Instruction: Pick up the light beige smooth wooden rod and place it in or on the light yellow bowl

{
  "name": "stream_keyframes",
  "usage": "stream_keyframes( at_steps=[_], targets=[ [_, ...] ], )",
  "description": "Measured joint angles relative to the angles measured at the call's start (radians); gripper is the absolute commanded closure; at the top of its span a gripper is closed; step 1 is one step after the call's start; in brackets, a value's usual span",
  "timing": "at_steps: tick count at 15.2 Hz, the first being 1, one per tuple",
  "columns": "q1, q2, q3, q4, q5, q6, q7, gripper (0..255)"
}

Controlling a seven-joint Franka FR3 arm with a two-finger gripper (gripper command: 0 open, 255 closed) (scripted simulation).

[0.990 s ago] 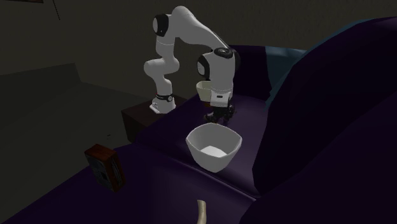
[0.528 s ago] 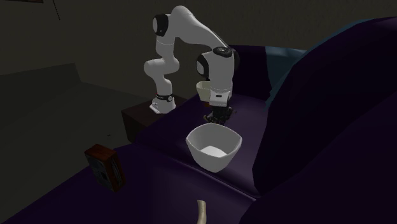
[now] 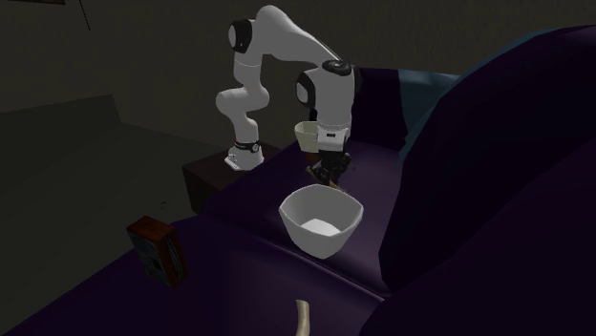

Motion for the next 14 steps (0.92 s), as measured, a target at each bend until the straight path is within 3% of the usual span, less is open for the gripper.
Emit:
stream_keyframes(
  at_steps=[14],
  targets=[
    [-0.001, -0.055, -0.006, 0.108, -0.015, -0.161, 0.021, 255]
  ],
)
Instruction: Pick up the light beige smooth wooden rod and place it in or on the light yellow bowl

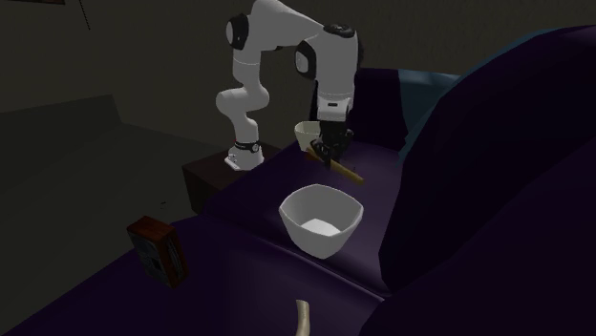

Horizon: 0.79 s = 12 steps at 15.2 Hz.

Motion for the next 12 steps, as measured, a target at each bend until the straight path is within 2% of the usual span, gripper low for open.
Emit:
stream_keyframes(
  at_steps=[12],
  targets=[
    [-0.004, -0.018, -0.002, 0.134, -0.006, -0.151, 0.017, 255]
  ],
)
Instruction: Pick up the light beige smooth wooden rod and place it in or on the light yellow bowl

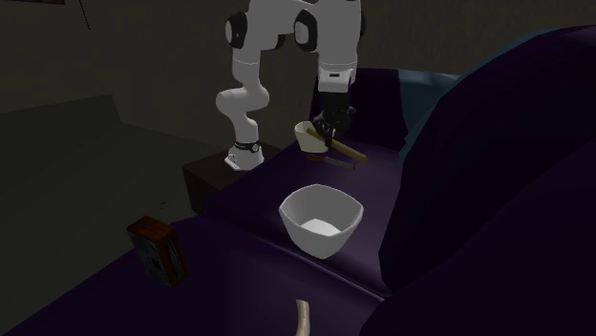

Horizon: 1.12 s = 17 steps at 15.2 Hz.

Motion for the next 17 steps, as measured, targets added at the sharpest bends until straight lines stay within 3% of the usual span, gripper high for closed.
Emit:
stream_keyframes(
  at_steps=[11, 17],
  targets=[
    [0.089, -0.379, 0.049, -0.485, -0.036, 0.123, 0.124, 255],
    [0.13, -0.57, 0.103, -0.697, -0.032, 0.155, 0.217, 255]
  ],
)
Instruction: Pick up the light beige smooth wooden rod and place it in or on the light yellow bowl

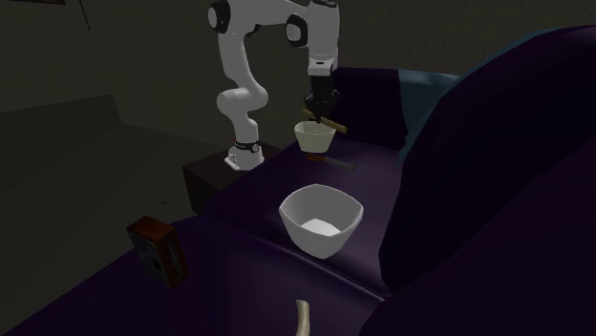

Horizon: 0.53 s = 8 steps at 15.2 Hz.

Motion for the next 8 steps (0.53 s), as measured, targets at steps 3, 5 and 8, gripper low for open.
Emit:
stream_keyframes(
  at_steps=[3, 5, 8],
  targets=[
    [0.02, -0.107, 0.032, -0.1, 0.011, -0.001, 0.049, 255],
    [0.033, -0.161, 0.053, -0.149, 0.021, -0.002, 0.078, 255],
    [0.057, -0.239, 0.092, -0.213, 0.045, -0.009, 0.132, 255]
  ],
)
